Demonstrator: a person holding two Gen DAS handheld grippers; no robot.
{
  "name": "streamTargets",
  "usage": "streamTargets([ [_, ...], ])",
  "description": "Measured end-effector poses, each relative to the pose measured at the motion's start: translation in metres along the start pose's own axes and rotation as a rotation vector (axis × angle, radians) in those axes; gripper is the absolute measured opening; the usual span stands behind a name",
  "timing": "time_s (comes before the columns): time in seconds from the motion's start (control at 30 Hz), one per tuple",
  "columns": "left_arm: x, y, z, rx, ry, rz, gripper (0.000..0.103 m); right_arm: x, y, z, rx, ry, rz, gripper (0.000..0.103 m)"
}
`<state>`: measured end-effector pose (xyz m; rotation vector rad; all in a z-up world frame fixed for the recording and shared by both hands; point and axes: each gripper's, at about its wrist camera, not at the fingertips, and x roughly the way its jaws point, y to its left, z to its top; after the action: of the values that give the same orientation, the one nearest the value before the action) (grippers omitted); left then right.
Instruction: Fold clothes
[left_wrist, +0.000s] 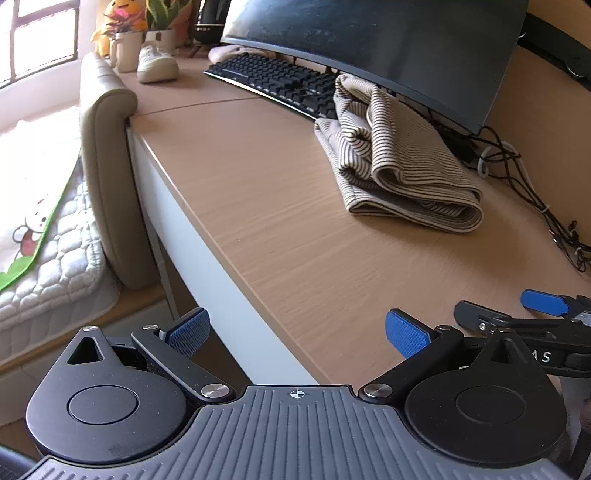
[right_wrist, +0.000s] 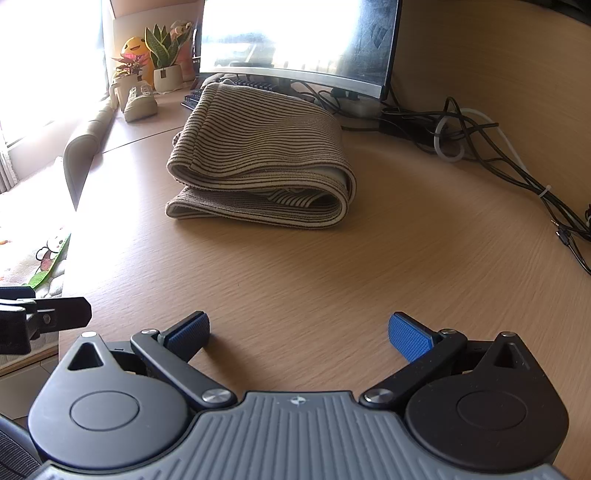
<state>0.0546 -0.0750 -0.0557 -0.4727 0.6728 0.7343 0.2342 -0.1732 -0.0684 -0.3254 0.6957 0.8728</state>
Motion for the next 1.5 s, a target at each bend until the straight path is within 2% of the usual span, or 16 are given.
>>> streamTargets([
  [0.2, -0.0045, -0.0019, 0.0004, 0.014, -0.026, -0.005, 0.103, -0.0001, 0.0, 0.0001, 0.001, -0.001, 0.001, 0.103],
  [0.33, -0.0035, -0.0016, 0.0004, 0.012, -0.019, 0.012, 0.103, -0.0001, 0.0003, 0.0001, 0.002, -0.001, 0.0, 0.103],
  [1.5, -0.0023, 0.001, -0.0015, -0.015, 0.014, -0.017, 0.103, -0.0001, 0.0011, 0.0004, 0.005, -0.001, -0.002, 0.103],
])
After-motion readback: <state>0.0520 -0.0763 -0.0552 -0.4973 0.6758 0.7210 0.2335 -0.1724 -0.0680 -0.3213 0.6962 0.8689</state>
